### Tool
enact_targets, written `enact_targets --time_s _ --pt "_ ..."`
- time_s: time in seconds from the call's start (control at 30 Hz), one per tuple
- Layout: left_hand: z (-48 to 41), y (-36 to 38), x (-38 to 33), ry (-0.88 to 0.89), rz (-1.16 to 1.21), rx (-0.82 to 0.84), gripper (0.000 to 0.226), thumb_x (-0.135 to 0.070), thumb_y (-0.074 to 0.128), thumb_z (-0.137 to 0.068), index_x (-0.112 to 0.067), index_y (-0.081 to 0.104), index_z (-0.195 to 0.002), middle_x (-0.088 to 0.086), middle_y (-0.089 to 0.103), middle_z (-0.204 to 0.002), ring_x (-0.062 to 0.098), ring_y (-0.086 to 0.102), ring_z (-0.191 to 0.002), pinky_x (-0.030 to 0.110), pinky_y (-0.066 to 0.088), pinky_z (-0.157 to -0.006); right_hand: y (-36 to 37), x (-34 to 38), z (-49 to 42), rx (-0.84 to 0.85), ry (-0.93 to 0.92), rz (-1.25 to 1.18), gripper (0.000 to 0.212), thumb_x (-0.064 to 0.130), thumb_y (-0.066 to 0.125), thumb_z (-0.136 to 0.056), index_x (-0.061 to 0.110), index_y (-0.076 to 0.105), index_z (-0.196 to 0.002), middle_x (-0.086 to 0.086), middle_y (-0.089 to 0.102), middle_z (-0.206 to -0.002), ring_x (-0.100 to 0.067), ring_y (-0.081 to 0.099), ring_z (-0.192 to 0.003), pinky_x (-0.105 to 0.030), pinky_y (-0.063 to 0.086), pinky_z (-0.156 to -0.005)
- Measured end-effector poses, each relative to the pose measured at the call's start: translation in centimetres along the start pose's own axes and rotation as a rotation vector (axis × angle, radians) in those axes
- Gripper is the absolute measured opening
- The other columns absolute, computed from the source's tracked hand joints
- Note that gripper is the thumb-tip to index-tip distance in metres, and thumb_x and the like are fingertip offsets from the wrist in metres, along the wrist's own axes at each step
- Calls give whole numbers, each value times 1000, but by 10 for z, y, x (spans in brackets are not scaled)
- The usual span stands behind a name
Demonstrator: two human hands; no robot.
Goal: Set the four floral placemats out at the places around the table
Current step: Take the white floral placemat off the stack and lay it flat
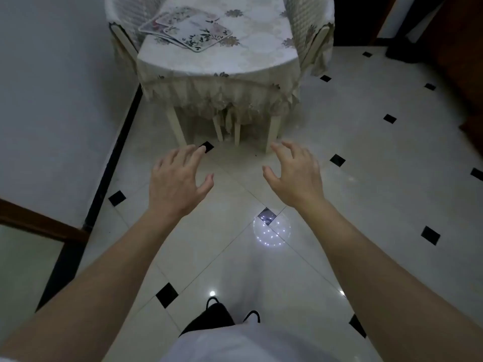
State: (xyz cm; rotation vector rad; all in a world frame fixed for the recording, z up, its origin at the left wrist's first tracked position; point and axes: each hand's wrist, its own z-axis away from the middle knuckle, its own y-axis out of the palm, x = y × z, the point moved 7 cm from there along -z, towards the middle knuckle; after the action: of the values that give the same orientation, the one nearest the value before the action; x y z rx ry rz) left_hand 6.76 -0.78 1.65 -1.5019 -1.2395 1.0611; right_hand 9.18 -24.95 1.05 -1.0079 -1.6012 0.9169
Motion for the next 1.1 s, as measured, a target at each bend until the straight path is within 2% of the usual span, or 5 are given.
enact_targets --time_s 0.5,0.8,0.9,1.0,1.1 --pt "-95 38 33 -57 21 -36 62 -56 45 -88 -23 47 -141 5 58 -138 28 54 -124 47 47 -92 46 -6 -103 60 -60 18 54 46 54 -90 22 51 -139 -6 51 -141 -26 45 -132 -49 35 -108" --pt "-247 77 106 -68 58 6 64 -57 41 -89 -22 48 -142 5 57 -141 29 54 -126 48 47 -97 92 12 -260 47 -20 -1 54 45 57 -88 20 56 -136 -7 56 -134 -27 50 -127 -48 41 -103" --pt "-300 84 131 -50 51 -8 62 -55 47 -90 -23 48 -143 4 56 -142 28 53 -127 48 47 -97 105 23 -314 14 -27 -8 53 44 57 -86 19 58 -134 -8 58 -131 -28 53 -124 -48 44 -100" --pt "-345 90 149 -37 60 -17 60 -53 51 -89 -23 49 -141 4 58 -139 27 54 -125 47 48 -96 120 32 -359 55 -30 12 53 44 57 -88 22 54 -136 -6 56 -133 -27 50 -127 -48 43 -102" --pt "-384 98 161 -40 63 -10 60 -55 45 -90 -24 48 -141 4 57 -139 27 53 -126 47 47 -98 131 34 -395 68 -32 18 52 44 58 -88 23 52 -135 -6 55 -133 -28 50 -126 -48 43 -102"
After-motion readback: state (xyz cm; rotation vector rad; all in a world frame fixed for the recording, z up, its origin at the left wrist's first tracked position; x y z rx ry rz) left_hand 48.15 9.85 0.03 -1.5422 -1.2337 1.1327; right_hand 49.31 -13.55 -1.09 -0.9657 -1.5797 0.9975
